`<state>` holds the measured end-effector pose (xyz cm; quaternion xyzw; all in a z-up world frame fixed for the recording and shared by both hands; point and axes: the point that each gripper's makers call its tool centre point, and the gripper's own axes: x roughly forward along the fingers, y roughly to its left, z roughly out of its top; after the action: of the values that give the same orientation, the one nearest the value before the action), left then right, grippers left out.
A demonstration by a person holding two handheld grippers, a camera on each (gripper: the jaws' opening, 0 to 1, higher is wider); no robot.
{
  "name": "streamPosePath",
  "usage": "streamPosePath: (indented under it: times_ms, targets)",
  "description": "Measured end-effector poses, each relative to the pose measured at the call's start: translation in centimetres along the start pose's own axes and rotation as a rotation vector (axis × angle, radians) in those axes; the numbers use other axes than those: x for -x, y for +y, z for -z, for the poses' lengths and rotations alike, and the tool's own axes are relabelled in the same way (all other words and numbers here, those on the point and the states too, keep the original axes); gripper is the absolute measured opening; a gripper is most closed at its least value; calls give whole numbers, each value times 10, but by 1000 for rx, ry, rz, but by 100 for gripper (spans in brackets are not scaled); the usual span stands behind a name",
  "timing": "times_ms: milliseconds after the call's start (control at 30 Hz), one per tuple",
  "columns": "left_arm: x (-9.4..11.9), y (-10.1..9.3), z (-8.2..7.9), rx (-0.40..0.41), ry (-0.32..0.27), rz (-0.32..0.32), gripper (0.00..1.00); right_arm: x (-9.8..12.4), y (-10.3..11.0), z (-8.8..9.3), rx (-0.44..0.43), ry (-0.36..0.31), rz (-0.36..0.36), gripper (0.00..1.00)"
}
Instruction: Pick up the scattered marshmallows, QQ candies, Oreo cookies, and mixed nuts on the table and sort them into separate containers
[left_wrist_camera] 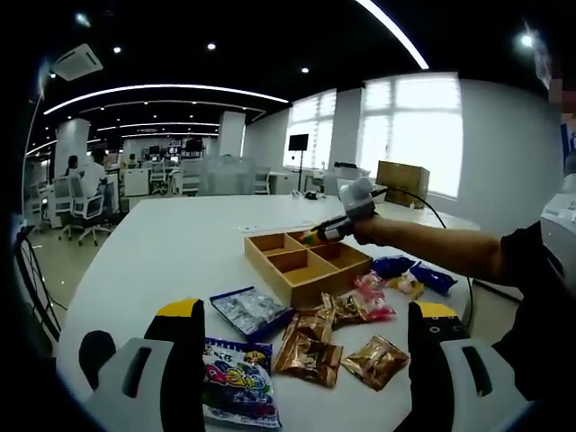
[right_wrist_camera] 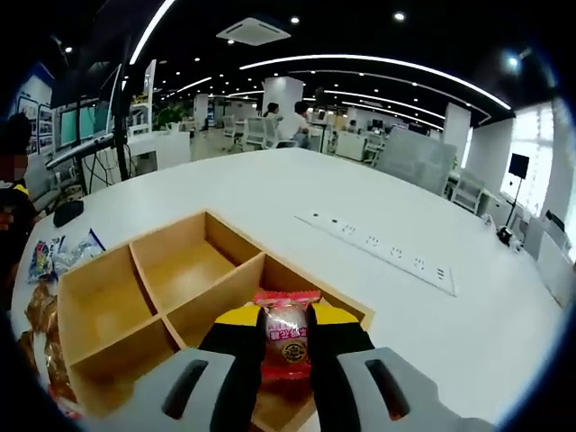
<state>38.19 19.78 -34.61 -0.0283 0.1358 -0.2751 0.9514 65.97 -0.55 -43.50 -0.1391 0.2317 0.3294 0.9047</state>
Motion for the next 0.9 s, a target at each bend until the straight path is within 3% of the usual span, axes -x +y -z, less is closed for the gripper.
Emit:
streamPosePath:
  times_ms: [900]
  targets:
    - [-1, 3, 3, 11, 3, -2, 97, -1, 2, 0, 1, -10, -8, 16]
